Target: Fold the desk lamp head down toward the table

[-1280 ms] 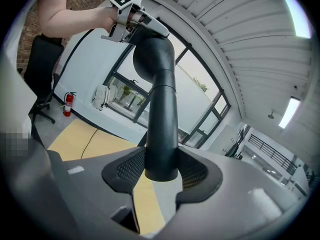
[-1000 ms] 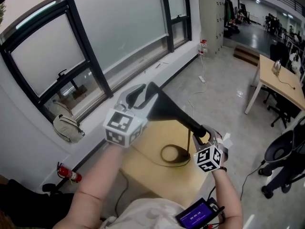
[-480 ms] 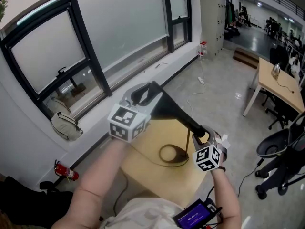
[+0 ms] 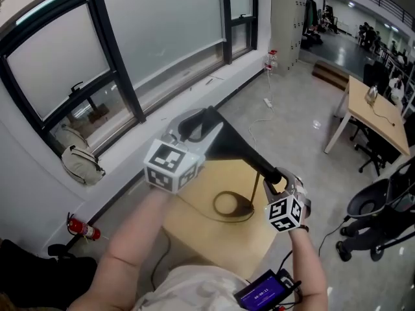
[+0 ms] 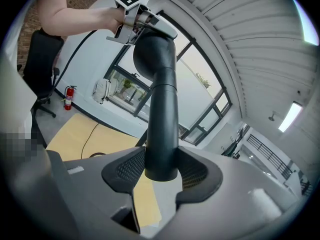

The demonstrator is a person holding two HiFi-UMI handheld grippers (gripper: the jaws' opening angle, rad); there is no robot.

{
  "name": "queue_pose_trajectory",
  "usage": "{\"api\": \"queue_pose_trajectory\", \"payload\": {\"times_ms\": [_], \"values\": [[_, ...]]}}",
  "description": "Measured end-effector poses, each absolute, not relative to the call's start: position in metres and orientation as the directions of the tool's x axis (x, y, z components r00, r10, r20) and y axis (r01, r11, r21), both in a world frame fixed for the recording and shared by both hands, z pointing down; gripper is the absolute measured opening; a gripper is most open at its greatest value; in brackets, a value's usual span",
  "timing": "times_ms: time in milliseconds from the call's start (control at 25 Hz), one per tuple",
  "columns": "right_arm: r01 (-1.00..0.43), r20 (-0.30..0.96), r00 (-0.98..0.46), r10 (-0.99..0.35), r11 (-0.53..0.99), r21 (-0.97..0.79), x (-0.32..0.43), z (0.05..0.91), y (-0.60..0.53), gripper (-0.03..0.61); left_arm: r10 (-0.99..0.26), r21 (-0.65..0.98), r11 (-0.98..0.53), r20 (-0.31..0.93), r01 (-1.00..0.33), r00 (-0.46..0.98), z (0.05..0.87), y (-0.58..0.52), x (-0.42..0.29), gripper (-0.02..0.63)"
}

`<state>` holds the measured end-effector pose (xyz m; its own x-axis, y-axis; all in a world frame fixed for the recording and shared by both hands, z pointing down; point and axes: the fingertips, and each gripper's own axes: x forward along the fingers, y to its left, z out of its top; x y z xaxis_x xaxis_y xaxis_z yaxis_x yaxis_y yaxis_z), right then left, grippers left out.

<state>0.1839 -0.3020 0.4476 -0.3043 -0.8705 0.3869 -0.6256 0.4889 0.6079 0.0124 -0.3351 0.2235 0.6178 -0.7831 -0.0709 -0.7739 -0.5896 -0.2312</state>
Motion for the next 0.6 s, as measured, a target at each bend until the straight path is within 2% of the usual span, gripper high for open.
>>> {"api": "queue_pose_trajectory", "payload": {"times_ms": [600], "values": [[-0.571, 0.445, -0.234, -0.864, 0.493, 0.656, 0.188, 0.447, -0.302, 0.21, -0.749, -0.123, -0.637, -0.132, -0.761, 0.649, 0.241, -0.343, -0.007, 0.189]]}}
